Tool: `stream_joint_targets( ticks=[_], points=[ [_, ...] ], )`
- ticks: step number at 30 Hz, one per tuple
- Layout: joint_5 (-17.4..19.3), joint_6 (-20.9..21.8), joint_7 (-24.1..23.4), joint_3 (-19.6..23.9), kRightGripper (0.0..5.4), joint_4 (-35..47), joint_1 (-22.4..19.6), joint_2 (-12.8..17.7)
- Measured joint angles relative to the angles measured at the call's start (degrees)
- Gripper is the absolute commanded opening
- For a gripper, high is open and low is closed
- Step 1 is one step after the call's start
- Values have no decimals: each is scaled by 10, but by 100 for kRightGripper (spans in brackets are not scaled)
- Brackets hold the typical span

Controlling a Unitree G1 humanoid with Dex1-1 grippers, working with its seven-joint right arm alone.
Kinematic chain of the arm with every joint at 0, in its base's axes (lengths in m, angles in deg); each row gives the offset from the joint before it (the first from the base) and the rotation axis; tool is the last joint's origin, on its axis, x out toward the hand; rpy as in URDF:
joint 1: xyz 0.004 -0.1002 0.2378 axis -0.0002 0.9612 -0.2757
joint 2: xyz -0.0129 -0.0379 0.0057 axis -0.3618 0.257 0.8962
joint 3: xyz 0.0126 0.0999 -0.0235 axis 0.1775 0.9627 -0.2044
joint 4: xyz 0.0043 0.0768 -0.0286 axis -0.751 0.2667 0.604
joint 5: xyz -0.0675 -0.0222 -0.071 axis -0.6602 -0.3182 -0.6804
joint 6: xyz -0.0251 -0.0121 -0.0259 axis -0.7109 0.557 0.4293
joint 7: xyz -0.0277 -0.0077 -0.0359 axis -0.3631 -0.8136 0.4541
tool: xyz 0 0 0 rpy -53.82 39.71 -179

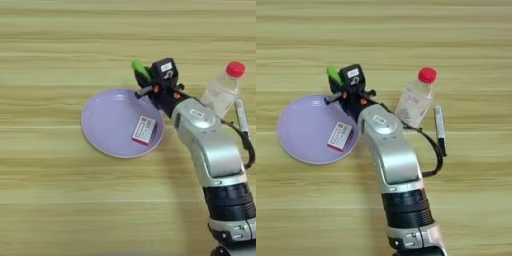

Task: Move the objects on the table

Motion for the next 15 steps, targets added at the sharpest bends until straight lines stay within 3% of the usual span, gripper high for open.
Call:
stream_joint_targets(
  ticks=[9,15],
  points=[
    [20,-25,-12,75,77,110,-3,36],
    [45,-52,-15,149,77,176,-2,65]
  ],
)
